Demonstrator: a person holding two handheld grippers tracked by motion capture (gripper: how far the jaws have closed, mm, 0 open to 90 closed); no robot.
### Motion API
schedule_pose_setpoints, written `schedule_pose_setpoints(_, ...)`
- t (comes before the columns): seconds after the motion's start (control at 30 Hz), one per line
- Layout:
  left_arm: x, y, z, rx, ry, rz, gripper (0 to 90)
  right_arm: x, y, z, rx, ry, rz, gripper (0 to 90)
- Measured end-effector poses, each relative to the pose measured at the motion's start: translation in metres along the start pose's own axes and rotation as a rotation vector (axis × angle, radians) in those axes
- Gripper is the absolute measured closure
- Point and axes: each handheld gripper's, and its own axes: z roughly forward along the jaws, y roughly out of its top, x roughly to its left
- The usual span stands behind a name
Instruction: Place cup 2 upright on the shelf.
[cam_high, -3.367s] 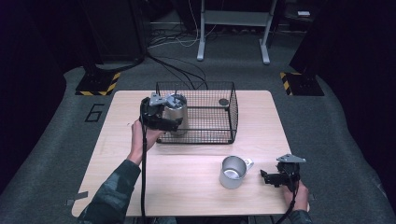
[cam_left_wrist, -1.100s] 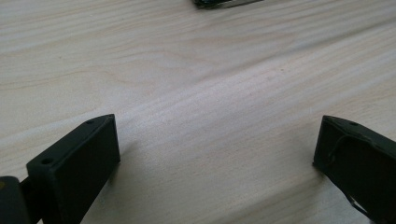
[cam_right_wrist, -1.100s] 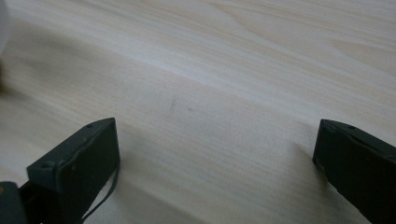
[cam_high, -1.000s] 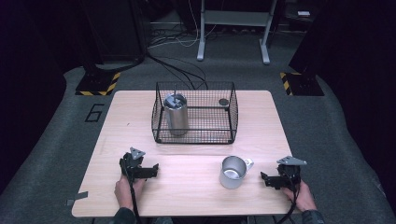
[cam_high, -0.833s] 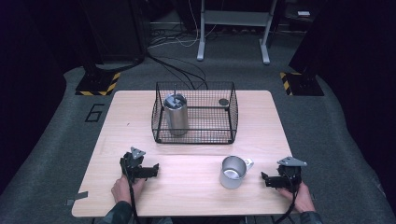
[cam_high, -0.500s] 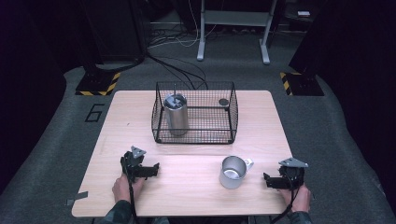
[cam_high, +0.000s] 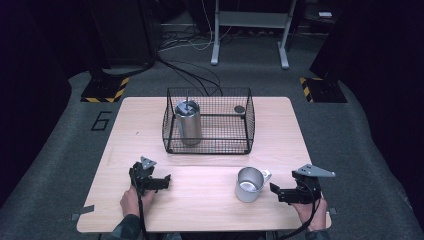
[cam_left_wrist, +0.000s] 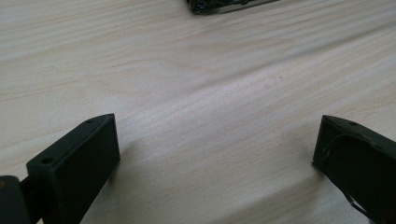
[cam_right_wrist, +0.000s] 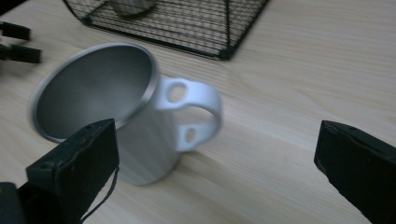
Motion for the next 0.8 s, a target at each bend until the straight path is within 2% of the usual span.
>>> schedule_pose_setpoints(0.17, 0.000, 0.000, 0.000, 0.000, -0.001, 0.000, 0.2, 0.024, 0.013, 0.002, 0.017, 0.066, -0.015, 0.0)
schedule_pose_setpoints(0.23, 0.000, 0.000, 0.000, 0.000, 0.000, 0.000, 0.3, 0.033, 0.018, 0.006, 0.030, 0.075, -0.031, 0.0)
schedule_pose_setpoints(0.43, 0.000, 0.000, 0.000, 0.000, 0.000, 0.001, 0.3, 0.053, 0.025, 0.021, 0.074, 0.053, -0.104, 0.8)
schedule_pose_setpoints(0.5, 0.000, 0.000, 0.000, 0.000, 0.000, 0.001, 0.2, 0.059, 0.027, 0.026, 0.087, 0.032, -0.130, 1.1)
schedule_pose_setpoints(0.63, 0.000, 0.000, 0.000, 0.000, 0.000, 0.000, 0.3, 0.064, 0.030, 0.033, 0.097, 0.036, -0.147, 2.1)
schedule_pose_setpoints(0.7, 0.000, 0.000, 0.000, 0.001, -0.001, -0.001, 0.3, 0.067, 0.031, 0.034, 0.079, 0.043, -0.147, 3.8)
schedule_pose_setpoints(0.8, 0.000, 0.000, 0.000, 0.000, 0.000, 0.000, 0.3, 0.071, 0.031, 0.038, 0.101, 0.043, -0.154, 3.5)
